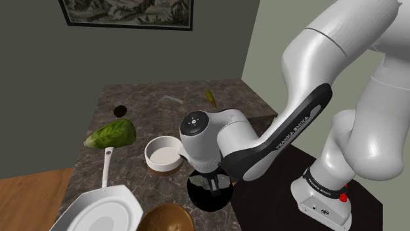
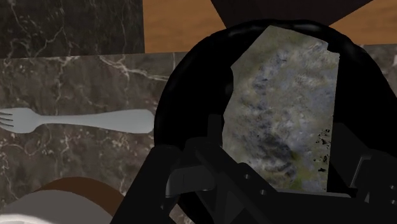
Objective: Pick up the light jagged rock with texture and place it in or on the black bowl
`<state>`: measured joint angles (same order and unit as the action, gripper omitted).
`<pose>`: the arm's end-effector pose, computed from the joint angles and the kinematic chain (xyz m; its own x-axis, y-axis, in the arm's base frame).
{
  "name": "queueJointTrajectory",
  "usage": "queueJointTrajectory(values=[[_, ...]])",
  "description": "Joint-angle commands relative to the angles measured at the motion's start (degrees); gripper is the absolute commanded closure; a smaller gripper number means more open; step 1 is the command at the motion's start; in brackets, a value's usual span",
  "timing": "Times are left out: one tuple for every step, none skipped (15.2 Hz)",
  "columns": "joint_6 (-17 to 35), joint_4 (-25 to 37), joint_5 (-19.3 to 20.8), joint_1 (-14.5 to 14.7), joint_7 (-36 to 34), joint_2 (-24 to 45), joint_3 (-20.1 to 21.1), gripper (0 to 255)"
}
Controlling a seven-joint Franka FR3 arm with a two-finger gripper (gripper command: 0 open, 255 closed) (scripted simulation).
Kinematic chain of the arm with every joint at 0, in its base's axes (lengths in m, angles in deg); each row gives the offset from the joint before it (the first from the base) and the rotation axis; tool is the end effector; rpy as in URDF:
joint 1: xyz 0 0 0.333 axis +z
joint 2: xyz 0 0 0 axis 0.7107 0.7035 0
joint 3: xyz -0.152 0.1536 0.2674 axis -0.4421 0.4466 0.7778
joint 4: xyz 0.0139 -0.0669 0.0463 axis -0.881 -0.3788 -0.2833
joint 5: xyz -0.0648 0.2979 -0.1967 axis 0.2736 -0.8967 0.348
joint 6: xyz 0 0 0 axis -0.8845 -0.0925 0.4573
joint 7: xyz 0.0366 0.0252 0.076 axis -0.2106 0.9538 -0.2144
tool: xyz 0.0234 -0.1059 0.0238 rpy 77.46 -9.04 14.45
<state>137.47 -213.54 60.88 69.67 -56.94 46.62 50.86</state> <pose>0.3018 0.3299 0.2902 0.5632 0.7765 -0.2824 0.8229 -0.5580 0.1069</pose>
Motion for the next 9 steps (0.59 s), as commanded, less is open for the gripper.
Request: queueJointTrajectory(values=[[0.7, 0.0, 0.6, 0.0, -0.3, 0.7, -0.2, 255], [0.7, 0.0, 0.6, 0.0, -0.3, 0.7, -0.2, 255], [0.7, 0.0, 0.6, 0.0, -0.3, 0.7, -0.2, 255], [0.7, 0.0, 0.6, 0.0, -0.3, 0.7, -0.2, 255], [0.7, 0.0, 0.6, 0.0, -0.3, 0.7, -0.2, 255], [0.7, 0.0, 0.6, 0.0, -0.3, 0.7, -0.2, 255], [0.7, 0.0, 0.6, 0.0, -0.3, 0.7, -0.2, 255], [0.7, 0.0, 0.6, 0.0, -0.3, 0.7, -0.2, 255], [0.7, 0.0, 0.6, 0.0, -0.3, 0.7, -0.2, 0]])
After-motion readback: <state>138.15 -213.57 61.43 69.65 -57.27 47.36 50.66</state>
